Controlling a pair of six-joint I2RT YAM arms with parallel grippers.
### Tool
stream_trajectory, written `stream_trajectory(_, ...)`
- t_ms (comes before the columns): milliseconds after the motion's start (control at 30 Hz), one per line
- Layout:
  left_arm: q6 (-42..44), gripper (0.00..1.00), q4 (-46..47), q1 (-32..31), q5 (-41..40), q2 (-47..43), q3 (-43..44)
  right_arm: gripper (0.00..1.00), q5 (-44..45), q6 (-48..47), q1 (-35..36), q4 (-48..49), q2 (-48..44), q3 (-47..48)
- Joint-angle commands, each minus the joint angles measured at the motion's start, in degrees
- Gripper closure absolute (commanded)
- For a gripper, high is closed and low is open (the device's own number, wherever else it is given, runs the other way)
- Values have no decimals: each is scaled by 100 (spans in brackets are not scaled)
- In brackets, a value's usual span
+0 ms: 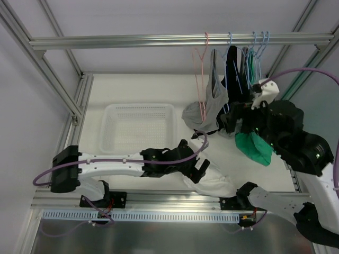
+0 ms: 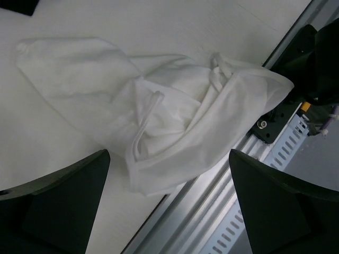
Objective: Remove the tank top from the hanger
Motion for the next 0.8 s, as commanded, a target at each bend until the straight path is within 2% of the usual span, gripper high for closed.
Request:
stream_trajectory(0, 482, 1, 403, -77, 313, 832, 556, 1, -470, -15, 18, -180, -626, -242)
stream_trajectory(133, 570, 1, 386, -77, 50, 1922, 1302, 1, -1049, -68, 18, -462, -1331, -462)
stream_trajectory(267, 500, 1, 395, -95, -4, 2810, 1620, 1, -1357, -86, 18, -777, -1903, -603)
stream_trajectory(433, 430, 1, 316, -183, -557, 3426, 1726, 1, -1788, -252, 18, -1016, -2289, -612)
stream_trajectory(467, 220, 1, 281, -183, -766, 3567, 1700, 1, -2059, -262, 18, -1024, -2334, -612)
stream_trajectory(600, -141, 2, 219, -192, -935, 3779, 1454, 1, -2167, -288, 18, -1033, -2475, -577)
stream_trajectory(667, -325, 31, 88, -209, -944, 3936, 1383, 1, -2193, -297, 18, -1025, -2536, -525)
stream_trajectory(700, -405, 52, 44, -209, -936, 3963, 1374, 0, -2202, -305, 18, -1016, -2562, -498)
stream_trajectory(733, -501, 79, 17, -218, -979, 3981, 1305, 0, -2193, -314, 9, -998, -2598, -489)
stream_trajectory(767, -633, 86, -9, -218, -988, 3964, 1260, 0, -2176, -323, 18, -955, -2624, -480)
